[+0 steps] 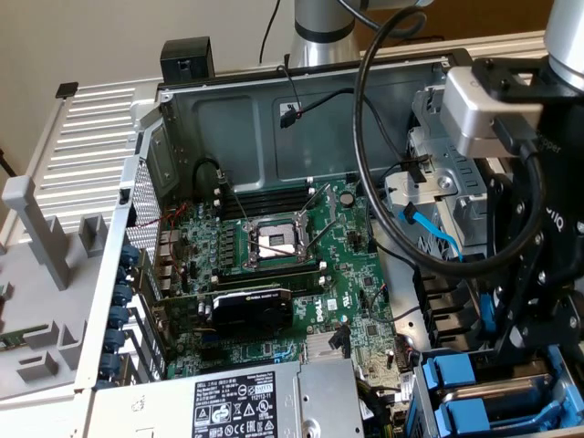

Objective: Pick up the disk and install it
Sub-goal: 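Insert the second disk wire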

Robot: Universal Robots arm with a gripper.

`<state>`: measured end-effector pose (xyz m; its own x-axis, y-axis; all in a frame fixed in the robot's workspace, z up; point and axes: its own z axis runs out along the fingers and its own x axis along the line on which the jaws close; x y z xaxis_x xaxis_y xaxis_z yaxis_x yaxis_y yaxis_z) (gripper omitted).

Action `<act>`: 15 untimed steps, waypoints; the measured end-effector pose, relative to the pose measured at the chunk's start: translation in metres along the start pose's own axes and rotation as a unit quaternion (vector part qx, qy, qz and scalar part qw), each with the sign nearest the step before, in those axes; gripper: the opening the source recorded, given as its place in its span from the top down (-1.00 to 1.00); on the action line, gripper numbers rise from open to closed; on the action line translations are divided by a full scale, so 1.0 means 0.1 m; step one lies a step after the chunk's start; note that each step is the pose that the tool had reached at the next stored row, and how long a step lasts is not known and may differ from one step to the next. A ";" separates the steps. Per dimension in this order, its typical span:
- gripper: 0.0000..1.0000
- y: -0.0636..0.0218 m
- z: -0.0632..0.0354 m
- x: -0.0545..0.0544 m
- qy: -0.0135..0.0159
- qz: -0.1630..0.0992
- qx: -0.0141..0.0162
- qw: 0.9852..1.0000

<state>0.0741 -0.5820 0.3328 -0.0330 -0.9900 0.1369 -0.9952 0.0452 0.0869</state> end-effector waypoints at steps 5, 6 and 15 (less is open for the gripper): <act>0.66 -0.004 0.000 0.00 0.000 0.000 0.000 1.000; 0.66 -0.010 -0.001 0.00 0.000 0.000 0.000 1.000; 0.66 -0.014 0.007 0.00 0.000 0.000 -0.001 1.000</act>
<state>0.0755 -0.5820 0.3319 -0.0335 -0.9901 0.1362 -0.9950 0.0458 0.0884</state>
